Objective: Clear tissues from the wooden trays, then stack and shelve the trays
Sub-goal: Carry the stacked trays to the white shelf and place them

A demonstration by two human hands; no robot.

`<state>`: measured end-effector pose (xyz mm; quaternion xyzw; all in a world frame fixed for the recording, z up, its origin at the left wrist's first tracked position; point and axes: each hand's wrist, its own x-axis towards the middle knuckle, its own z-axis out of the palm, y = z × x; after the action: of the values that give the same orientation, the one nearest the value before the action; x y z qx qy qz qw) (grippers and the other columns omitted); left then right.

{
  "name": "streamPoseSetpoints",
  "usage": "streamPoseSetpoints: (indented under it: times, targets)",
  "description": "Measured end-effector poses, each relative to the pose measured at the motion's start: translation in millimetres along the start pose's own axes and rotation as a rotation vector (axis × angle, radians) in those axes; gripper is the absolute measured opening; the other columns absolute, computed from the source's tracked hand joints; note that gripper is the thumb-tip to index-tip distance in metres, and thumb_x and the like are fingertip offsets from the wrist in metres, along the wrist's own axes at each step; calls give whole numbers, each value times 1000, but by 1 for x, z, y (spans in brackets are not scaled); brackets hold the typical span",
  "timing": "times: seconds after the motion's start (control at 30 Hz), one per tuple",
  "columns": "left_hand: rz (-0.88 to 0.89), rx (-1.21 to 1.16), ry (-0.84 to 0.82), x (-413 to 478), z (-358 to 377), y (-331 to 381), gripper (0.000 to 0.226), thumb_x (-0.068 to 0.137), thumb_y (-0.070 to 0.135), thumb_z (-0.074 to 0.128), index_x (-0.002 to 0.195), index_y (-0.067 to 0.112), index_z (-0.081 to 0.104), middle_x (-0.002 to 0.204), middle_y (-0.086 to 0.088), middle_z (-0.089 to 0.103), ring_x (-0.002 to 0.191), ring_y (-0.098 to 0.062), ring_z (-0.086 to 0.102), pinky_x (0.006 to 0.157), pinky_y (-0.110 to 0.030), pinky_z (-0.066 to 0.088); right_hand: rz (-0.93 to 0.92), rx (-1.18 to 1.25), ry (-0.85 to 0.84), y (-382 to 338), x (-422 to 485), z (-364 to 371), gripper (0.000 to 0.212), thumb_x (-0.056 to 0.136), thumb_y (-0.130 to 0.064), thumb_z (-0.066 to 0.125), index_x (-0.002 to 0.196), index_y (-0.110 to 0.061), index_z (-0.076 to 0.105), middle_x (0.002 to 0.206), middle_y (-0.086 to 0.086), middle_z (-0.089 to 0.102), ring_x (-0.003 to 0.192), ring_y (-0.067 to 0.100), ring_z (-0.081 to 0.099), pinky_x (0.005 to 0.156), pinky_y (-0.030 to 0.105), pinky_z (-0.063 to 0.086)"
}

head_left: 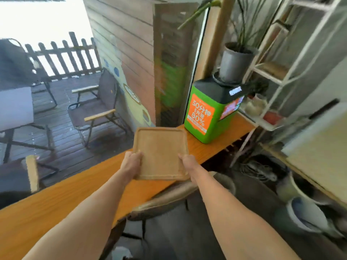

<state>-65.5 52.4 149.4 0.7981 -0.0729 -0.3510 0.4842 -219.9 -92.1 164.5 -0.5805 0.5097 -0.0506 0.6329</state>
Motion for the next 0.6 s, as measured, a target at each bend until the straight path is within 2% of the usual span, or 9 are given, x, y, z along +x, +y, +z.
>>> streamPoseSetpoints:
  times: [0.07, 0.17, 0.23, 0.33, 0.47, 0.5, 0.6]
  targets:
    - [36, 2, -15, -21, 44, 6, 42, 96, 51, 40, 115, 14, 44, 101, -4, 58, 86, -23, 58, 64, -36, 45, -26, 7, 56, 13, -14, -47, 44, 99, -31, 47, 129, 0, 54, 129, 18, 60, 118, 37, 55, 103, 50, 42]
    - [107, 77, -70, -57, 123, 12, 46, 96, 56, 38, 118, 16, 44, 110, -6, 56, 94, -25, 57, 78, -41, 47, -9, 0, 169, 44, -42, -130, 56, 99, -45, 38, 135, -3, 48, 128, 13, 58, 113, 31, 56, 101, 44, 44]
    - [143, 123, -133, -78, 175, 19, 47, 97, 56, 39, 122, 16, 44, 116, -7, 55, 96, -24, 56, 79, -40, 45, 19, -10, 268, 68, -57, -183, 59, 100, -45, 36, 139, -2, 43, 133, 14, 54, 117, 31, 53, 99, 38, 42]
    - [215, 222, -235, -110, 253, 34, 53, 97, 57, 37, 125, 13, 44, 121, -7, 55, 97, -23, 56, 82, -39, 45, 63, 42, 397, 101, -85, -252, 60, 100, -46, 36, 142, -2, 40, 139, 15, 50, 123, 33, 49, 102, 41, 40]
    - [316, 292, -338, -149, 339, 53, 56, 97, 57, 35, 128, 12, 44, 107, -1, 53, 78, -14, 53, 62, -31, 39, 114, 117, 549, 132, -118, -330, 62, 100, -49, 34, 145, -7, 36, 142, 14, 48, 124, 34, 49, 103, 44, 40]
    - [308, 287, -367, -156, 356, 57, 55, 97, 58, 35, 127, 13, 46, 103, 1, 54, 75, -11, 52, 60, -30, 38, 125, 123, 582, 137, -124, -345, 64, 100, -50, 32, 146, -7, 34, 143, 14, 47, 125, 34, 48, 103, 44, 40]
    - [260, 251, -439, -169, 400, 71, 54, 96, 59, 36, 121, 15, 51, 100, -1, 58, 81, -15, 56, 74, -36, 43, 131, 109, 684, 144, -133, -385, 67, 100, -52, 27, 147, -4, 32, 143, 17, 47, 125, 35, 48, 103, 45, 42]
